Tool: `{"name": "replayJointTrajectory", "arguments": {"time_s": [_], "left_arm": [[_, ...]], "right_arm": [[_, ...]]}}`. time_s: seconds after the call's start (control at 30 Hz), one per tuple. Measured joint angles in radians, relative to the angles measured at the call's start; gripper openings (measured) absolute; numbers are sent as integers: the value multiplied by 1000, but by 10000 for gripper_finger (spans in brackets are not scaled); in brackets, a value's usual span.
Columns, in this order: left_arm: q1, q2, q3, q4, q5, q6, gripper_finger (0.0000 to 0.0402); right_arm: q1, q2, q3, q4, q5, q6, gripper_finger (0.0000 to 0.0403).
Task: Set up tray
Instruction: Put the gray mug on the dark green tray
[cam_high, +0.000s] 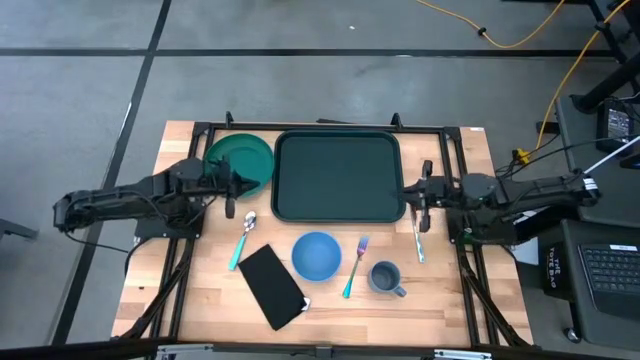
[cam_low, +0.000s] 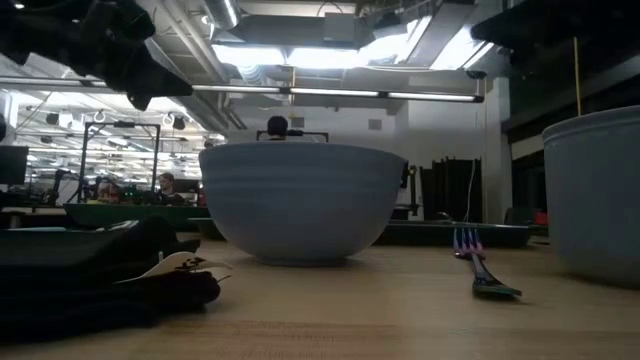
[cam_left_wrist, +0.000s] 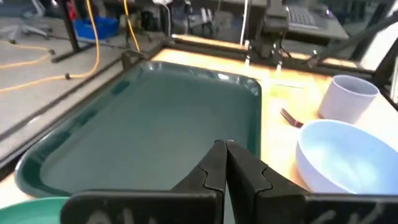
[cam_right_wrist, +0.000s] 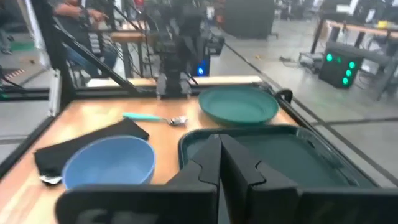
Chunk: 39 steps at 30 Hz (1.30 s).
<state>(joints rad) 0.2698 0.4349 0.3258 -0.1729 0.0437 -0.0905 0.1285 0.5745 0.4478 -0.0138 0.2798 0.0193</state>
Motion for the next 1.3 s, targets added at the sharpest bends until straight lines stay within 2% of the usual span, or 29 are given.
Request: {"name": "replayJointTrajectory", "arguments": {"time_s": [0.2,0.47,0.63,0.83,0.93,1.03,1.2,1.3], "left_arm": [[-54,123,56,-6,0,48,2],[-143,248,110,-4,-5,52,2],[-204,317,141,2,-87,78,1],[-238,359,142,129,-101,133,1],[-255,366,142,161,-94,164,2],[-269,366,142,162,-97,153,2],[-292,366,142,160,-96,94,2],[-302,366,142,153,-96,86,2]], "right_arm": [[-27,87,0,0,0,1,15],[-27,96,0,-8,-63,-2,11],[-25,97,0,-34,-64,60,12],[22,165,27,-111,-39,134,6],[75,221,101,-211,-33,190,6],[147,290,199,-344,15,251,4],[276,413,396,-656,114,405,5],[346,477,499,-823,121,521,3]]}}
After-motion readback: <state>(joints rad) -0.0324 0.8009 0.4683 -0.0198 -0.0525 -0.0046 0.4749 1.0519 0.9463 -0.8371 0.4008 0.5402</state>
